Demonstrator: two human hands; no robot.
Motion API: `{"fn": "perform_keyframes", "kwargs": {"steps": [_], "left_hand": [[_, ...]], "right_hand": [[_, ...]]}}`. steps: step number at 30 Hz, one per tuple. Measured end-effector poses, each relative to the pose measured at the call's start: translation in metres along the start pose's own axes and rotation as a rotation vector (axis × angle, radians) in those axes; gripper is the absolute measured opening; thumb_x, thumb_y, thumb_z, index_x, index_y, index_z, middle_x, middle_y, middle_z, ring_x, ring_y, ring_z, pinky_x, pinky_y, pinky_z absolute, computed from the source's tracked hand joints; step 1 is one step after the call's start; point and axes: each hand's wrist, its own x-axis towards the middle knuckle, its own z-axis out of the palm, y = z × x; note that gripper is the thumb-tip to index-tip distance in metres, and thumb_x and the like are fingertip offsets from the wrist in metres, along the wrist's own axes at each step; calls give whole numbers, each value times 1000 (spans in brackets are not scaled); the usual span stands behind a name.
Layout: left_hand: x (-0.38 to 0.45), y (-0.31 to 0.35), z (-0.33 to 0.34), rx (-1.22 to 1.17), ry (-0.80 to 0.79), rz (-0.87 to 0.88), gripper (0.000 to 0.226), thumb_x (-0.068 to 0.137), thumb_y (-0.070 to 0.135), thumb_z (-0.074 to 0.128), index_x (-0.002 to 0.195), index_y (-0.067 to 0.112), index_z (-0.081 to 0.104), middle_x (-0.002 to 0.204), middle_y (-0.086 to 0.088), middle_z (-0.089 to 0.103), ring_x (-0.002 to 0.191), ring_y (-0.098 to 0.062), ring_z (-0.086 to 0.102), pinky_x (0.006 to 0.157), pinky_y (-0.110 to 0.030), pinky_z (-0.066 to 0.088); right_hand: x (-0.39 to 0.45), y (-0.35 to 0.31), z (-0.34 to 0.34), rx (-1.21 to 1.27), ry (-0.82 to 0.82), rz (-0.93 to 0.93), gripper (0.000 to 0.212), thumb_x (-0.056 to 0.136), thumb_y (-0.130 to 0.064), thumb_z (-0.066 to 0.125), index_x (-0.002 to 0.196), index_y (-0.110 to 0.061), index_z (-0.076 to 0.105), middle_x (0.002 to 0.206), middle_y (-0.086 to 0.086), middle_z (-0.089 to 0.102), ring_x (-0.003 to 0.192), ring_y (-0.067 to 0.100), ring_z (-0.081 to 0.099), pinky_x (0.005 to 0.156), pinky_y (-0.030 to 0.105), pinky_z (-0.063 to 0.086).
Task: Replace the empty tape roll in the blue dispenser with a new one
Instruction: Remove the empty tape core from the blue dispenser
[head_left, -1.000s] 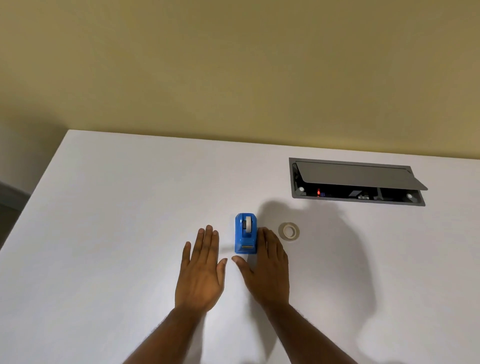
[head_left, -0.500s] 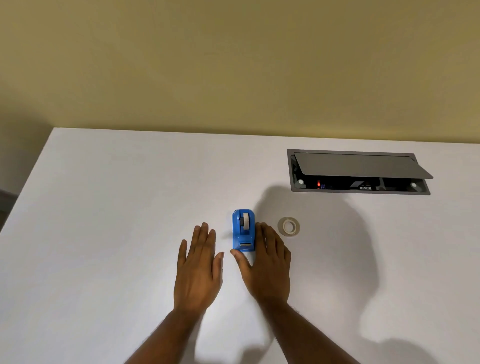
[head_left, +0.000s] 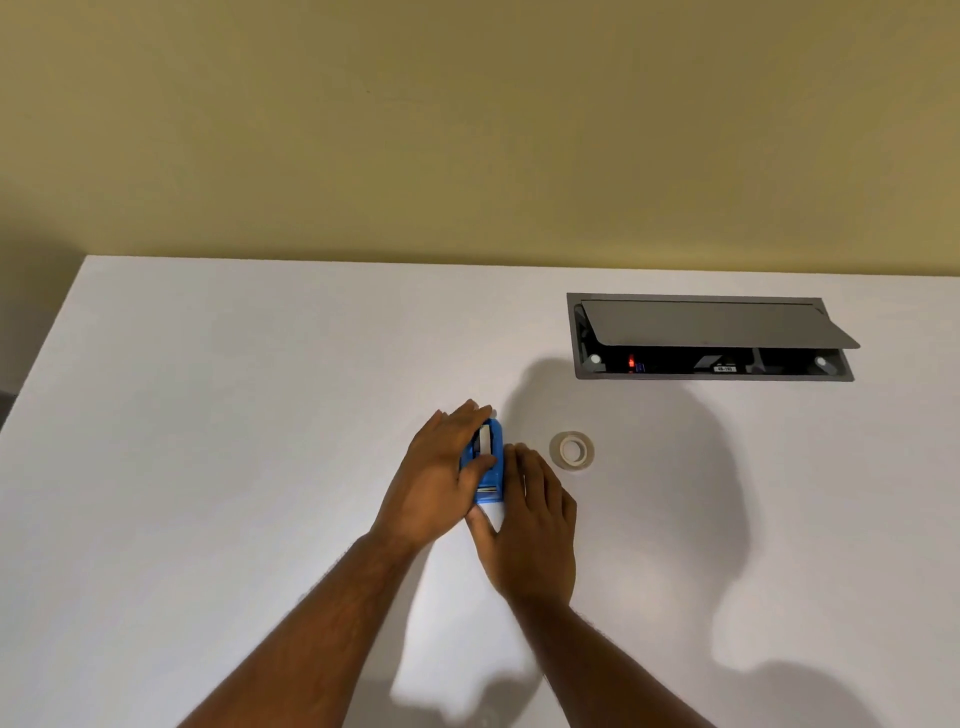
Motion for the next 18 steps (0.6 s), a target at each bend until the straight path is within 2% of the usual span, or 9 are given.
{"fn": "perform_keyframes", "kwargs": {"steps": [3,7,12,15,18], "left_hand": [[1,-3,-1,33,7,26,50,97,29,57,145,33,43,150,6,49,140,-16,43,120,-32,25],[4,-5,-3,51,26,72,47,94,25,62,140,29,50,138,5,58,128,-16,51,108,-14,23],[7,-2,-6,25,70,100,40,92,25,64,132,25,57,123,1,64,110,-14,57,98,-26,45],[8,0,-6,41,59,94,38,92,29,62,130,27,57,123,1,64,108,-10,55,94,-14,37],[8,2,-7,32,49,80,37,95,28,60,131,29,56,128,4,62,114,-12,56,98,-14,36]], "right_hand": [[-1,0,-1,-11,-11,2,81,89,-76,36,148,-21,39,148,-2,50,137,16,42,110,25,24],[-1,-1,-3,-12,-6,-4,81,88,-76,39,146,-20,43,146,0,52,136,17,45,111,25,26],[-1,-2,-4,-6,4,-6,80,88,-74,45,145,-19,44,146,0,52,136,17,45,110,28,32],[0,-2,-5,-11,-1,-3,80,87,-73,47,146,-19,43,146,0,52,136,17,44,111,26,27],[0,-3,-4,-7,-3,1,80,87,-74,47,146,-19,44,146,0,52,136,17,45,111,26,27]]}}
